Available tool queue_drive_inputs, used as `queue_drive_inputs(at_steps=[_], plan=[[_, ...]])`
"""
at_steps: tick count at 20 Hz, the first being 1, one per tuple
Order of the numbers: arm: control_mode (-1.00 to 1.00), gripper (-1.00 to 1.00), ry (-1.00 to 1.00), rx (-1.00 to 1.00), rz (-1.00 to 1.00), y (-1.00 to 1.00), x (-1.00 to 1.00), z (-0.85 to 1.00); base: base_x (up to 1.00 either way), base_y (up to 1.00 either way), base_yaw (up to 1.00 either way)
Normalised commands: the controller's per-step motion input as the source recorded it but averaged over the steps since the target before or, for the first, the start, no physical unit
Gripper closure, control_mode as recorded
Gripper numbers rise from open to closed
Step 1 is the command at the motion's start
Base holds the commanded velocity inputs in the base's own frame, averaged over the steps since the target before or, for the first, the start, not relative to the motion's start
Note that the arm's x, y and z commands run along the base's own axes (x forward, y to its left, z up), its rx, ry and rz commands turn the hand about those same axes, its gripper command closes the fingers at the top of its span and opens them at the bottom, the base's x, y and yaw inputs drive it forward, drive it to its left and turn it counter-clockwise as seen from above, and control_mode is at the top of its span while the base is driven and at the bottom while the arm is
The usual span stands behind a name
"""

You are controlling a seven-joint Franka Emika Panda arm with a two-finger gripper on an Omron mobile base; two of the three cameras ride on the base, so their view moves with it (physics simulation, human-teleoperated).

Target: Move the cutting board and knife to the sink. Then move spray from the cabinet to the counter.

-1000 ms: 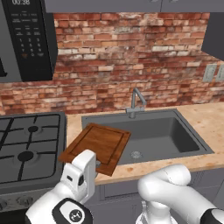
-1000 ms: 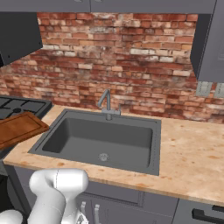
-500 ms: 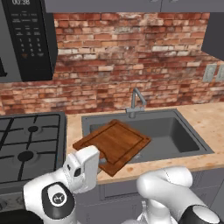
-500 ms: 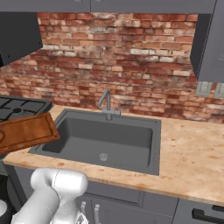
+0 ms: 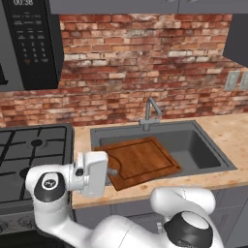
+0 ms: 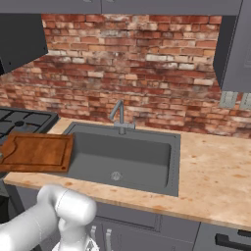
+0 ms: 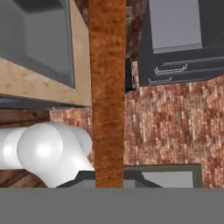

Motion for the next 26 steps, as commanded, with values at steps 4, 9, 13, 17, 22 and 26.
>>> queue_drive_inputs(at_steps=[4,9,13,17,22,26], plan=[[-1.00,1.00,0.02,0.09,-0.17,-0.23,0.29,-0.10,0.00,0.00,0.00],[-1.00,1.00,0.00,0.02,-0.10,-0.29,0.20,-0.16,0.00,0.00,0.00],[-1.00,1.00,0.00,0.00,-0.07,-0.20,0.21,-0.11,0.00,0.00,0.00],[-1.00,1.00,0.00,-0.02,-0.01,-0.20,0.19,-0.06,0.00,0.00,0.00],[-1.00,1.00,0.00,-0.05,0.00,-0.17,0.09,-0.03,0.00,0.00,0.00],[-1.00,1.00,0.08,-0.07,0.00,-0.07,0.16,0.00,0.00,0.00,0.00]])
